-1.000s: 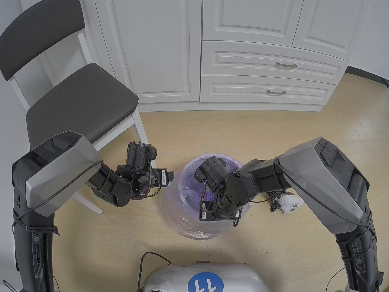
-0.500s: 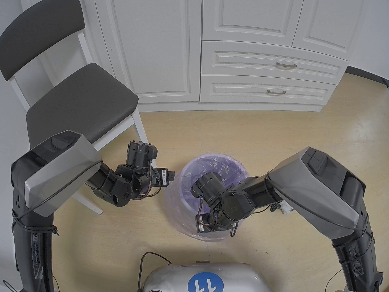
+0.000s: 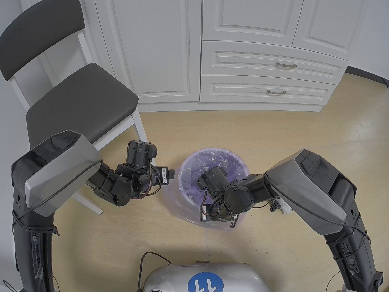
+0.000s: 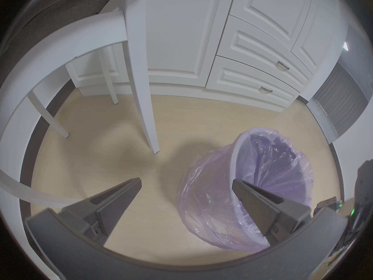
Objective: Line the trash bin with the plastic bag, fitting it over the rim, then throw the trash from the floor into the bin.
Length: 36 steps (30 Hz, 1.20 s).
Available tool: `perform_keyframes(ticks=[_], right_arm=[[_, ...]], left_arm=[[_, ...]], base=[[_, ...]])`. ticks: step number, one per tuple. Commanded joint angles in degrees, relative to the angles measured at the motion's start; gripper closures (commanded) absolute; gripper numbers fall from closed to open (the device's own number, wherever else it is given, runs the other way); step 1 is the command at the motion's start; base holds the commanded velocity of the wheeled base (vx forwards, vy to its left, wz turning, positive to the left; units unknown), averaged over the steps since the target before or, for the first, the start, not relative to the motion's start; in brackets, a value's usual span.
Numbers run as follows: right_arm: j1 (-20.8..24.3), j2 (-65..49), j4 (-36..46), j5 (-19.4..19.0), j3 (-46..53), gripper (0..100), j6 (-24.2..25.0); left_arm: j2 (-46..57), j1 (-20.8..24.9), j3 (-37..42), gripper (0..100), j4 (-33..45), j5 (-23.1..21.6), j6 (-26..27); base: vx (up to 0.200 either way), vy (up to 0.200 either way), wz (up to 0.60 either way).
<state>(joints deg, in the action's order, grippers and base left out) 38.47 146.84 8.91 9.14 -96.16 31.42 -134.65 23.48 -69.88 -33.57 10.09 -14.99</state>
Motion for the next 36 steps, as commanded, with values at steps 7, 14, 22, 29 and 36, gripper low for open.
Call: perform_keyframes(ticks=[7, 14, 22, 29, 36], right_arm=[[-1.6, 0.3, -3.2, 1.1, 0.4, 100, 0.0], [-1.7, -3.7, -3.1, 1.0, 3.9, 100, -1.0], [-1.5, -8.3, -3.3, 0.5, 10.7, 100, -5.8], [-1.5, -12.8, -7.6, 0.1, 19.3, 100, -10.6], [-1.3, -16.7, -12.1, -1.8, 26.8, 100, -18.4]], left_arm=[[-0.4, 0.1, 0.3, 0, -1.1, 0.0, -0.1], [-0.1, 0.1, 0.4, 0, -1.1, 0.0, -0.1], [0.3, 0.1, 0.8, 0, -1.1, 0.0, 0.0], [1.1, 0.3, 2.3, 0, -1.1, 0.0, 0.0], [1.8, 0.2, 2.2, 0, -1.1, 0.0, 0.0]], base=[[0.0, 0.0, 0.0], [0.0, 0.0, 0.0], [0.0, 0.0, 0.0], [0.0, 0.0, 0.0], [0.0, 0.0, 0.0]])
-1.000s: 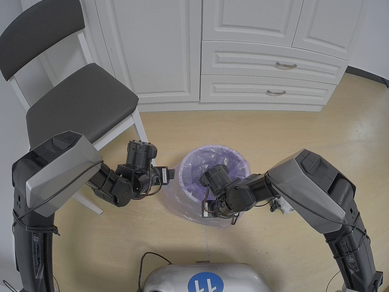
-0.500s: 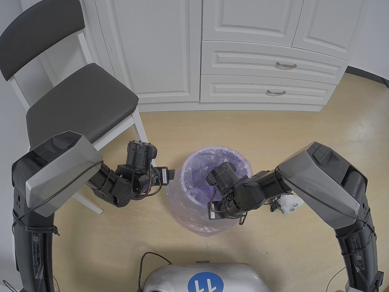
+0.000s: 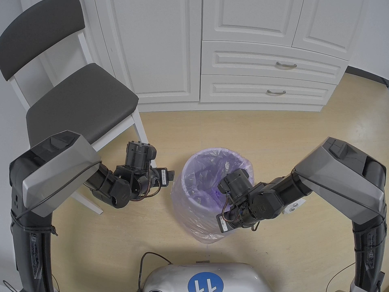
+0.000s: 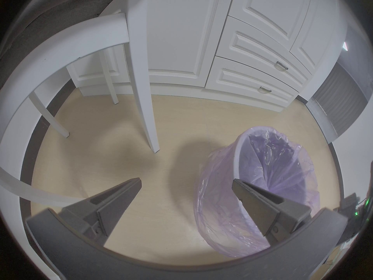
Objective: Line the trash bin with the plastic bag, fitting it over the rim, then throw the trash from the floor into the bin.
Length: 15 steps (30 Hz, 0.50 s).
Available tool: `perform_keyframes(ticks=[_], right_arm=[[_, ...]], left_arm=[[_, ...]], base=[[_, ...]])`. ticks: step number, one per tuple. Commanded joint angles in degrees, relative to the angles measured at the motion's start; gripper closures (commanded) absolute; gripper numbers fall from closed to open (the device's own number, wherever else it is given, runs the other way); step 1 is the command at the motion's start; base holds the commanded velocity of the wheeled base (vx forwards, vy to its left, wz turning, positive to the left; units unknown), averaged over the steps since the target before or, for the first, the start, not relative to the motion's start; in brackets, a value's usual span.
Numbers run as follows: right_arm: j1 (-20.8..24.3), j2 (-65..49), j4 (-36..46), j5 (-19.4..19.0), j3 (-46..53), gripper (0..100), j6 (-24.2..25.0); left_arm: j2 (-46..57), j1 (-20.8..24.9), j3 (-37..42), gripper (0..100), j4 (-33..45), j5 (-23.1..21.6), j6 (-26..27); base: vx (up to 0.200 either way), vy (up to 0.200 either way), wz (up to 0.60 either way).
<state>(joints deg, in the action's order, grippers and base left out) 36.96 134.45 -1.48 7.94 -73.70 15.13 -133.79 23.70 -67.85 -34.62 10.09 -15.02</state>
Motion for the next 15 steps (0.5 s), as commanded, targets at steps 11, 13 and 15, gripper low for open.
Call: perform_keyframes(ticks=[11, 13, 15], right_arm=[[0.2, -7.4, -3.2, -1.0, 5.8, 100, -2.3], [0.0, -7.1, -5.0, -1.0, 6.0, 100, -2.3], [0.0, -7.1, -5.8, -1.0, 6.0, 100, -2.3]], left_arm=[[1.7, 0.0, 0.4, 0, -0.1, 0.0, 0.4], [1.7, 0.0, 0.4, 0, -0.1, 0.0, 0.4], [1.7, 0.0, 0.4, 0, -0.1, 0.0, 0.4]], base=[[0.0, 0.0, 0.0], [0.0, 0.0, 0.0], [0.0, 0.0, 0.0]])
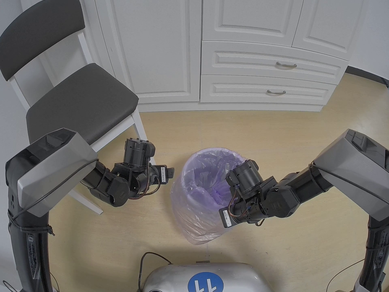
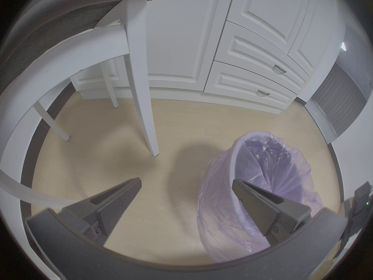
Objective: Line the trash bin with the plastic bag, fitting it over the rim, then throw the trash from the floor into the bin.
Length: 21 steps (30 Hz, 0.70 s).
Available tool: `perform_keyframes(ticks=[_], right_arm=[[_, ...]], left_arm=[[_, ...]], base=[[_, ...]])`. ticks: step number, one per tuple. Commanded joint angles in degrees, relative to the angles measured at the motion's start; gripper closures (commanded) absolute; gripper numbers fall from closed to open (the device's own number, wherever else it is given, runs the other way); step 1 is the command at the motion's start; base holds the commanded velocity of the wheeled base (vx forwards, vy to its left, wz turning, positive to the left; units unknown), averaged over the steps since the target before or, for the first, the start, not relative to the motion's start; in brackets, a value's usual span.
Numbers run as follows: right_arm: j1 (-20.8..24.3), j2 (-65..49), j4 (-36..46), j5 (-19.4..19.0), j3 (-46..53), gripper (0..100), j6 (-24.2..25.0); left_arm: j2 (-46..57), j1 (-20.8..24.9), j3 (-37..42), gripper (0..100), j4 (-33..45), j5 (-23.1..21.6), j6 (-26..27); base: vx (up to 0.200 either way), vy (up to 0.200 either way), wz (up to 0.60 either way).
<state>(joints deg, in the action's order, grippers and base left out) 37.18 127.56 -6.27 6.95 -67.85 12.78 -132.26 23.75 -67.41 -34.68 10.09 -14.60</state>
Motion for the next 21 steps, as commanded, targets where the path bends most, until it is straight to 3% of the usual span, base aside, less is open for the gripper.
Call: perform_keyframes(ticks=[1, 21], right_arm=[[-0.4, -0.4, -1.0, 0.0, 0.2, 100, 0.1], [-0.8, -5.0, -3.5, -0.1, 1.5, 100, 0.7]], left_arm=[[0.2, 0.0, 0.0, 0, 0.0, 0.0, 0.0], [0.6, 0.2, 0.1, 0, 0.0, 0.0, 0.0]], base=[[0.0, 0.0, 0.0], [0.0, 0.0, 0.0]])
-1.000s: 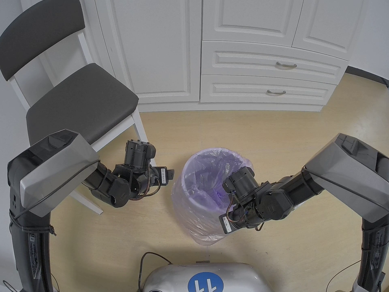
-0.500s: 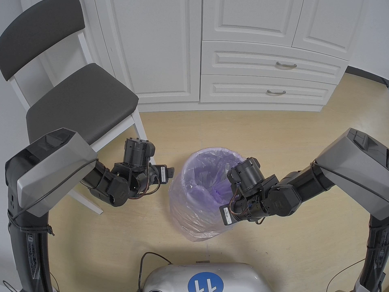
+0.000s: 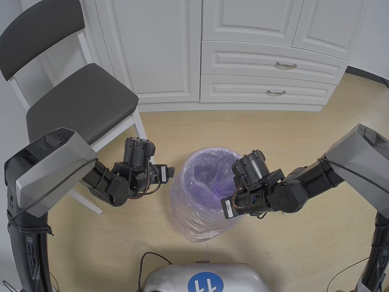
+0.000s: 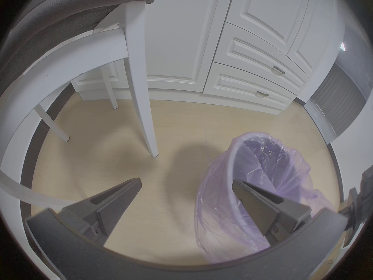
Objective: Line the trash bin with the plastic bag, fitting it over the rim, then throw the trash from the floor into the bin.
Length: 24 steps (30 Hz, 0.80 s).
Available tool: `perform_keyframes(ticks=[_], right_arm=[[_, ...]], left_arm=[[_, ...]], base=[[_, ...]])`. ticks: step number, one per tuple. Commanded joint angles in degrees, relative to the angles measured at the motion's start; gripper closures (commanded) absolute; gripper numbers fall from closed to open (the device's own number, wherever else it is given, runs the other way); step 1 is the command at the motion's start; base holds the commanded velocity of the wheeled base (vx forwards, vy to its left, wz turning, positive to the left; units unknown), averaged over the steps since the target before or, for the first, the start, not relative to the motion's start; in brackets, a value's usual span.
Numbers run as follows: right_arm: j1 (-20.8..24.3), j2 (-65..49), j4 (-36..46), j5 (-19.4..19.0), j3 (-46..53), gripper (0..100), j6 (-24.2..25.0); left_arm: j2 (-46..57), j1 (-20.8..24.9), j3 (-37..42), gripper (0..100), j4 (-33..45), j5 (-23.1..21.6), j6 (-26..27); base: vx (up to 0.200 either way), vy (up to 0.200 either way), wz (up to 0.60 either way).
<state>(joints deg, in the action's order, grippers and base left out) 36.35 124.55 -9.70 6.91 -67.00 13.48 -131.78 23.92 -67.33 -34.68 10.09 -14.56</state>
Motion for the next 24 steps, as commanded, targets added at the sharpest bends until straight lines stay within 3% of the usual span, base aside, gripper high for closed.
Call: perform_keyframes(ticks=[1, 24], right_arm=[[0.0, -2.4, -0.1, -0.1, 0.7, 100, 0.0], [0.1, -3.4, -2.1, 0.6, 2.2, 100, -0.4]], left_arm=[[0.1, 0.1, 0.1, 0, 0.0, 0.0, 0.0], [1.1, 0.7, 0.6, 0, 0.0, 0.0, 0.0]], base=[[0.0, 0.0, 0.0], [0.0, 0.0, 0.0]])
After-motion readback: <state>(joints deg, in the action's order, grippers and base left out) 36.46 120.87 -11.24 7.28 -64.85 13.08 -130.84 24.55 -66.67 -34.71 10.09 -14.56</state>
